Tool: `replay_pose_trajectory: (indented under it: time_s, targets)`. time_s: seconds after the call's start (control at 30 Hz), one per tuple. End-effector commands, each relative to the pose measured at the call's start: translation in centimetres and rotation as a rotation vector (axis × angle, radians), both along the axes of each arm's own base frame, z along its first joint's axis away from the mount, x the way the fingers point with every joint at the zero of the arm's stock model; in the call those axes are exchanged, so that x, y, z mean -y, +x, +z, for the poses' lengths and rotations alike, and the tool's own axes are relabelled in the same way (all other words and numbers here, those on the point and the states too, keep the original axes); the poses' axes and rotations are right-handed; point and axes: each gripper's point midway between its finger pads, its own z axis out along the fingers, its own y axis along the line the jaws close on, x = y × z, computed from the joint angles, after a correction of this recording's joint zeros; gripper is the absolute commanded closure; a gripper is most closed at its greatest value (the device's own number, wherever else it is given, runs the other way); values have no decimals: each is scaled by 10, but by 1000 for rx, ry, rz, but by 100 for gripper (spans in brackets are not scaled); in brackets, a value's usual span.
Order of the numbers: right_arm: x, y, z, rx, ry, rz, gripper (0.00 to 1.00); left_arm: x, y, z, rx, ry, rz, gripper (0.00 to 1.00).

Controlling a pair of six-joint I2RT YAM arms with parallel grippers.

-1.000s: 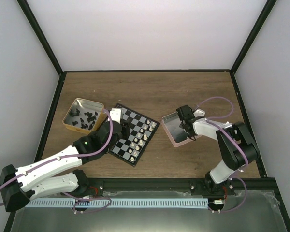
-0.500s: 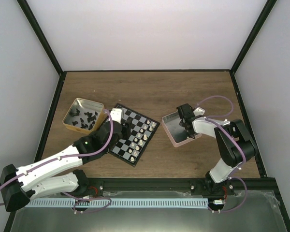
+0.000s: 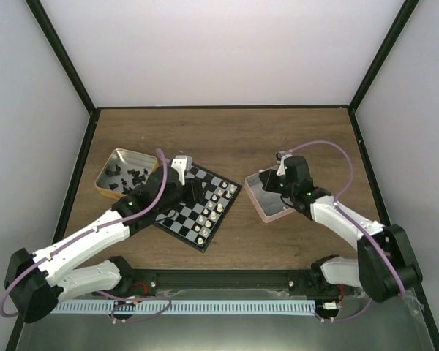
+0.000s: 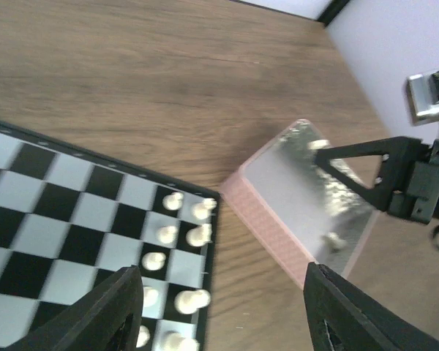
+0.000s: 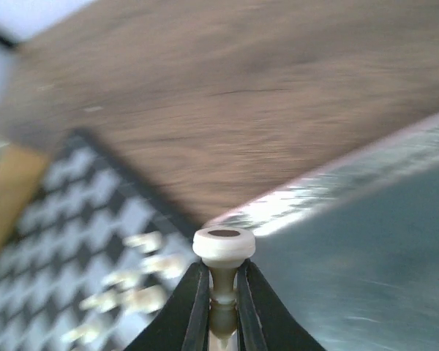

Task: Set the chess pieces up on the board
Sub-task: Pick up the chess piece from the storage box, then place the chess piece on the chessboard.

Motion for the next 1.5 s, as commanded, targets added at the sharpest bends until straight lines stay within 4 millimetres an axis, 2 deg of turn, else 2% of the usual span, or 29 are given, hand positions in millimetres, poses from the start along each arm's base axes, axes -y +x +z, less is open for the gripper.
replay_pose_trajectory:
  time_s: [0.0,0.1,0.23,0.4,0.5,0.6,0.7,0.93,1.0,1.2,1.47]
  targets:
    - [-73,-41,66,199,283,496,96,38,-14,42,-29,-230,-223,36]
    - [-94,-71,92,260,410,682,96,52,-23,51,-56,-300,-309,32]
    - [-112,-103,115,328,474,862,96,62,-30,53,-87,-350,-367,27]
    - [-132,-135,128,363,491,1027,95,77,-41,44,-150,-382,-468,24]
    - [-139,-142,127,362,483,1068,95,82,-43,37,-183,-383,-491,24]
    - [-144,-144,126,354,476,1090,95,82,-43,34,-186,-382,-493,29]
    - [-147,-146,124,349,474,1101,95,80,-40,31,-181,-373,-471,44]
    - [-150,-141,126,357,463,1085,95,77,-37,25,-210,-389,-420,70]
    - [-150,-138,127,361,459,1067,95,76,-37,23,-217,-393,-415,72]
    - [-149,-123,130,380,443,983,95,74,-39,18,-241,-398,-398,66]
    - [-149,-114,136,393,473,920,93,70,-37,28,-239,-457,-356,84]
